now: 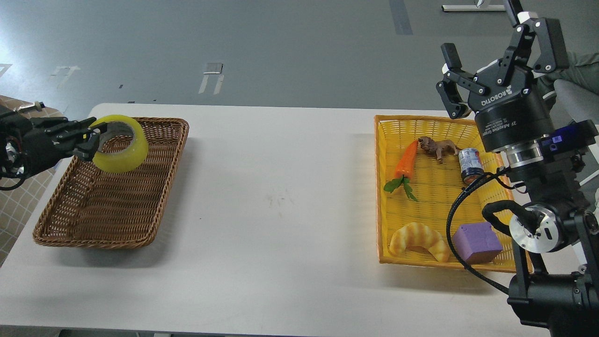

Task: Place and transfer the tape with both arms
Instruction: 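Lift the tape roll with the left gripper and lower it into the wicker basket, then open the left gripper and raise the left arm away from the basket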

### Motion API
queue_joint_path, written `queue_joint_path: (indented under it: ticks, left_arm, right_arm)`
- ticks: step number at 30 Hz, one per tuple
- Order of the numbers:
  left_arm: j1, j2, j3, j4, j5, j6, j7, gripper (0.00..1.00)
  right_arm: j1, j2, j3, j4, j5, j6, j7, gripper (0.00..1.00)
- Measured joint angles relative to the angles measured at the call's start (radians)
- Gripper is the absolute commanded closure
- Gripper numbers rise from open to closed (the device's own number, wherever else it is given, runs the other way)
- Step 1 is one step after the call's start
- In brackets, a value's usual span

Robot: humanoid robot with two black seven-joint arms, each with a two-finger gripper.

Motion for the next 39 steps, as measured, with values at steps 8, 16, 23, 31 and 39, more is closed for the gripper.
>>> queue_joint_path:
  ticks: [8,16,23,31,39]
  left_arm:
    - [0.059,-0.046,0.003,0.036,-0.019,0.051,0.0,1.0]
    - [0.073,-0.119,0.005,0.165,-0.051,0.066,0.0,0.85]
    - [0.073,-0.139,0.004,0.23,-0.104,0.07,0.0,0.11]
    - [0.073,-0.141,0.004,0.236,-0.154,0.064,0.0,0.03]
    - [0.007,-0.149,0.002,0.219,-0.348,0.053,0.0,0.02]
  right_arm:
    - [-0.006,0.0,-0.001,0.0,-0.001,-0.001,-0.003,0.0]
    - [-0.004,0.0,-0.004,0.001,-0.002,-0.006,-0.003,0.0]
    - [-0.008,0.0,-0.006,0.0,-0.002,-0.007,-0.003,0.0]
    - [-0.015,0.0,-0.009,-0.002,-0.002,-0.008,-0.001,0.0]
    - [-0.015,0.0,-0.011,-0.002,-0.003,-0.008,-0.001,0.0]
